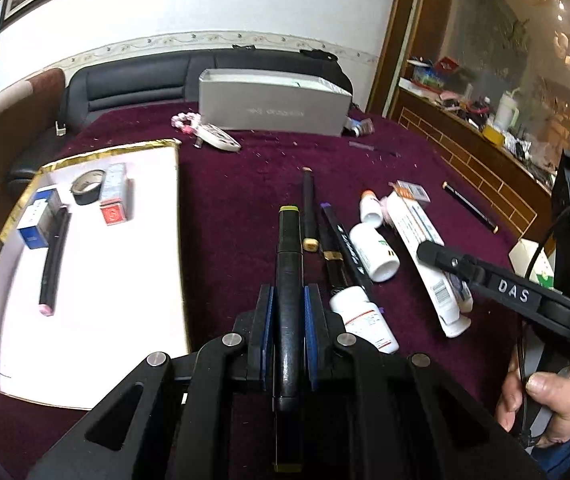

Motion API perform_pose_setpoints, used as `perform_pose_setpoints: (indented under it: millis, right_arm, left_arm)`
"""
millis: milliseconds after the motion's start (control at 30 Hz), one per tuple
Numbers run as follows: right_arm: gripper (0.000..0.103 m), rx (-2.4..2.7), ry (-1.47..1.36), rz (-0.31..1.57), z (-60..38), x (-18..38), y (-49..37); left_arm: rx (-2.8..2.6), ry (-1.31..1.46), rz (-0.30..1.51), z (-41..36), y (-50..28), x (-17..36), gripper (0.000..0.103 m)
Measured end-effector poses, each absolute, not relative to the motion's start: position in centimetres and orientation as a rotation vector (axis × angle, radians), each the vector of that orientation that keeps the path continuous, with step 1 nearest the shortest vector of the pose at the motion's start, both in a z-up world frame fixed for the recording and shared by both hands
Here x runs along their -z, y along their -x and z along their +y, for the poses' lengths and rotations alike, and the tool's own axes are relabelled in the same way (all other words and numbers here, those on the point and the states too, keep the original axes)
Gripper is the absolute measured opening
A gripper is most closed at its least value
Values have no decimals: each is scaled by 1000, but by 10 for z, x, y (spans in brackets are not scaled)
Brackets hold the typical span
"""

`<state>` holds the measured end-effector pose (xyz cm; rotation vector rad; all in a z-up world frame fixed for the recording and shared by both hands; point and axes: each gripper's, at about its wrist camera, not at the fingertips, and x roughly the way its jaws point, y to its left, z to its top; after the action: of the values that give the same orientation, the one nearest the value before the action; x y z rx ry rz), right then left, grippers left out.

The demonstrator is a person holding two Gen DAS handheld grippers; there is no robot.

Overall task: Organize objects
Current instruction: 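Grasp a black marker with the left gripper while the right gripper grasps the white-orange cream box, then carry the marker with the left gripper while the right gripper carries the cream box to the tray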

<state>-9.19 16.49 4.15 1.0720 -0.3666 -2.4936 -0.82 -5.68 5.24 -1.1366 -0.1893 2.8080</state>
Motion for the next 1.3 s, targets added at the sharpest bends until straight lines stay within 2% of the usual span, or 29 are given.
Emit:
perform_pose_setpoints:
  millis: [233,667,933,1300]
  right_arm:
    - [27,2421,-1065,-349,137,-54,83]
    - [27,2278,-1092,-208,52,-72,86]
    - [27,2237,-1115,-94,-17,-81,110]
    - [27,2267,-1227,58,-100,-63,177]
  left_arm:
    - [-2841,1112,-283,-93,0,-58,11]
    - [-2934,1115,-454,-178,0,-62,11]
    - [-2932,1235,-520,-223,24,-46,11]
    - [-2878,1404,-585,-246,74,-26,11]
